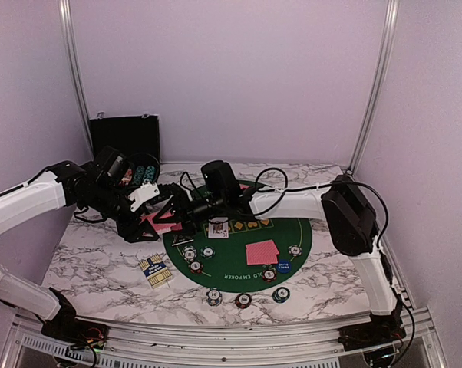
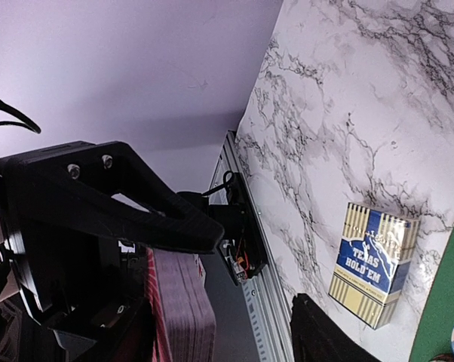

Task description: Distribute texas hold em gaming equipment

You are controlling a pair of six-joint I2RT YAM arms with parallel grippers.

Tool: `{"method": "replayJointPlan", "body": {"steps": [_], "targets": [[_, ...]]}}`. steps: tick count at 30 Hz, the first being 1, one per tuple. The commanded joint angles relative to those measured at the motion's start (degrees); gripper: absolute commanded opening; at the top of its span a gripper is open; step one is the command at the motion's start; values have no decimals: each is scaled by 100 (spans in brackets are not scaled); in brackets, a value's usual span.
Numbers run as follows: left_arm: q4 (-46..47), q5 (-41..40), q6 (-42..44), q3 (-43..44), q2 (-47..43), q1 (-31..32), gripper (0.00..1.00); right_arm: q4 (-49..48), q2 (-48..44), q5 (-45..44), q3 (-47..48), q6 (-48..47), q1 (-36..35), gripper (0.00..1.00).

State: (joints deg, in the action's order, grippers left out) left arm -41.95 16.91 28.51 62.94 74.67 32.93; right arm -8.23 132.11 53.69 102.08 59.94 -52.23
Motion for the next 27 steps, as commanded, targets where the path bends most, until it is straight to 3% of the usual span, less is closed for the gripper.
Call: {"method": "replayJointPlan", "body": {"steps": [1,12,27], "targets": [[84,114,13,166,-100,-23,0,163,-291,-81,-184,-122,123,56],[88,91,14,150,-109,-23,0,109,-649,-2,-390,-108,194,48],[95,75,31,157,-84,-23,0,-535,-1069,100,-909,343,258,28]]}}
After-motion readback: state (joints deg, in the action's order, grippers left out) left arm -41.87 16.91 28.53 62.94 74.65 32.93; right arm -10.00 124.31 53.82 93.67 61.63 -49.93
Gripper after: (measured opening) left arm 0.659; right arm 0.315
